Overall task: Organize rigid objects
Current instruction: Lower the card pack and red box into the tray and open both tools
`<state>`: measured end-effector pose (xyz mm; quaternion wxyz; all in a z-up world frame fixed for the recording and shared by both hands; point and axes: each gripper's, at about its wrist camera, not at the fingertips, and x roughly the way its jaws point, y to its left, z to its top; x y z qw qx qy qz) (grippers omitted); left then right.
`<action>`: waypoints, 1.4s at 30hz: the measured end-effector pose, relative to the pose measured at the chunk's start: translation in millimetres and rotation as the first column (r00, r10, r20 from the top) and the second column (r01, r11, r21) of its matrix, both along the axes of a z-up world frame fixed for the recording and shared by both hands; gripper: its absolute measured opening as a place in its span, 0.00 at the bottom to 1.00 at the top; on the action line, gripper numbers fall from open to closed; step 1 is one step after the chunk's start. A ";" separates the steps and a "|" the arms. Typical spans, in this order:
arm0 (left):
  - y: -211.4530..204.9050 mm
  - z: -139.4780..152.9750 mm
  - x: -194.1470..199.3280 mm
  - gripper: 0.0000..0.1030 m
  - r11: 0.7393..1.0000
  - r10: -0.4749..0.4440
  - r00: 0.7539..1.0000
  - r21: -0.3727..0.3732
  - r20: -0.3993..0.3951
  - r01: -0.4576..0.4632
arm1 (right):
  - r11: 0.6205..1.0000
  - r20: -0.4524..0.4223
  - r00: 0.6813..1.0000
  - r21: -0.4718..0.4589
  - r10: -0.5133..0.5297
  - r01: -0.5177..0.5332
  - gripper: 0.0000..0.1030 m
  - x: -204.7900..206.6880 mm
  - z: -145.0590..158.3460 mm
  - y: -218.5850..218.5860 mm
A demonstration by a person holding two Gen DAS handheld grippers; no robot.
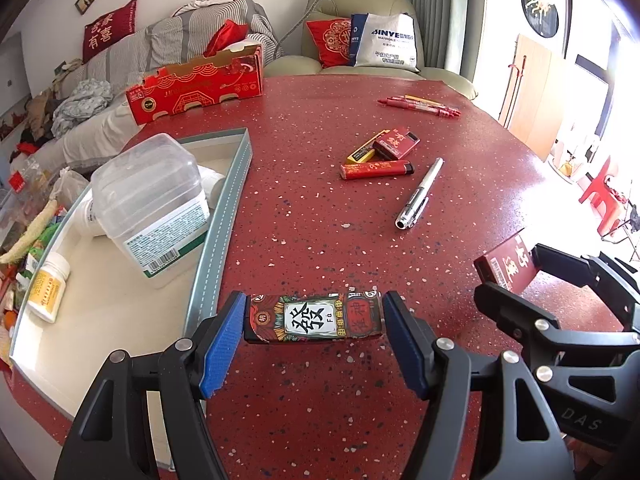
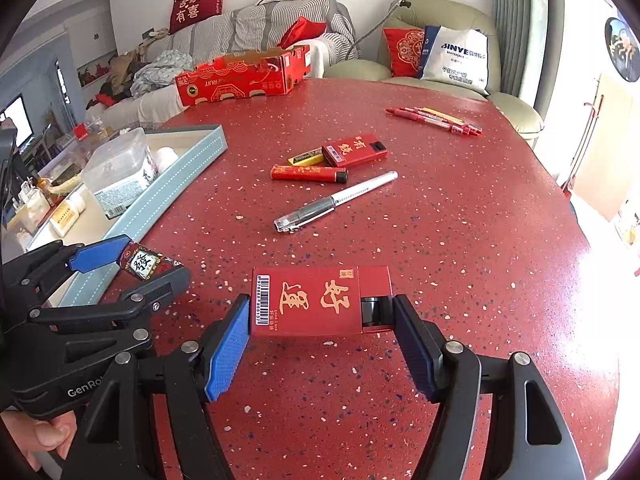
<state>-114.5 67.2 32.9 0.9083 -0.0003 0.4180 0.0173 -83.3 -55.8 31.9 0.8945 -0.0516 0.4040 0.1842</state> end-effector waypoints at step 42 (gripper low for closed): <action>202.5 35.4 -53.8 0.70 0.918 0.396 0.915 -0.058 0.077 -0.392 | 0.917 0.104 0.911 -0.041 0.398 -0.396 0.69 -33.4 34.0 213.7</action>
